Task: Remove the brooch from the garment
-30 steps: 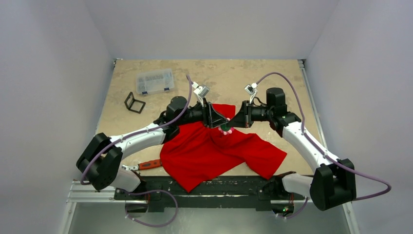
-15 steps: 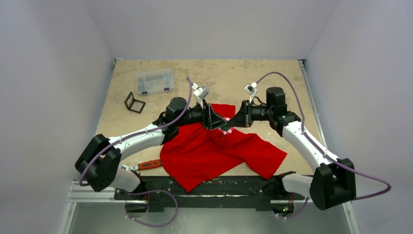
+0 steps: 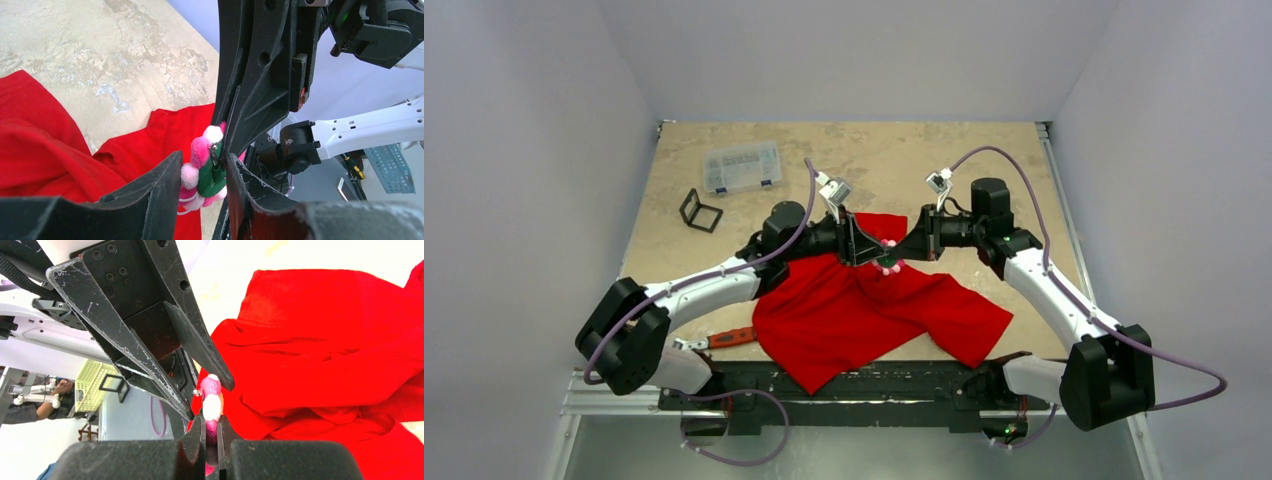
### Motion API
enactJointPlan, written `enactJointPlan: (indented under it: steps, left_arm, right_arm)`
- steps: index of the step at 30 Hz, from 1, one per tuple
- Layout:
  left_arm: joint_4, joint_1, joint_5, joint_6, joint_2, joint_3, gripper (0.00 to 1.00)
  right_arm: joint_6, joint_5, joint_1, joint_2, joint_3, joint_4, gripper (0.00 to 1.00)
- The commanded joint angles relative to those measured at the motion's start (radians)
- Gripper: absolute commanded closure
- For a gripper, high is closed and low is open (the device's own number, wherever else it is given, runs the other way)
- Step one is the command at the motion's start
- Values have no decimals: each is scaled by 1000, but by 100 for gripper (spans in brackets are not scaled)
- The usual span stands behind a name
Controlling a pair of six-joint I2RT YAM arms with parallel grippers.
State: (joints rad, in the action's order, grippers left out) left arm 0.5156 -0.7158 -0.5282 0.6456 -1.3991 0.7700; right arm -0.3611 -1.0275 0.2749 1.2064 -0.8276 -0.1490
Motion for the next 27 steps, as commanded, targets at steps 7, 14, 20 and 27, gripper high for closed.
enactJointPlan:
  steps: [7, 14, 20, 27]
  left_arm:
    - [150, 8, -76, 51, -26, -21, 60]
    - [189, 28, -107, 98, -47, -24, 66]
    - [216, 36, -134, 109, -58, -26, 75]
    - [230, 36, -152, 115, -66, -21, 81]
  right_arm:
    - [-22, -97, 4, -20, -13, 138, 100]
    - [-64, -166, 4, -48, 22, 254, 100]
    - [-68, -180, 4, -56, 30, 278, 100]
    - [-51, -191, 4, -81, 40, 302, 100]
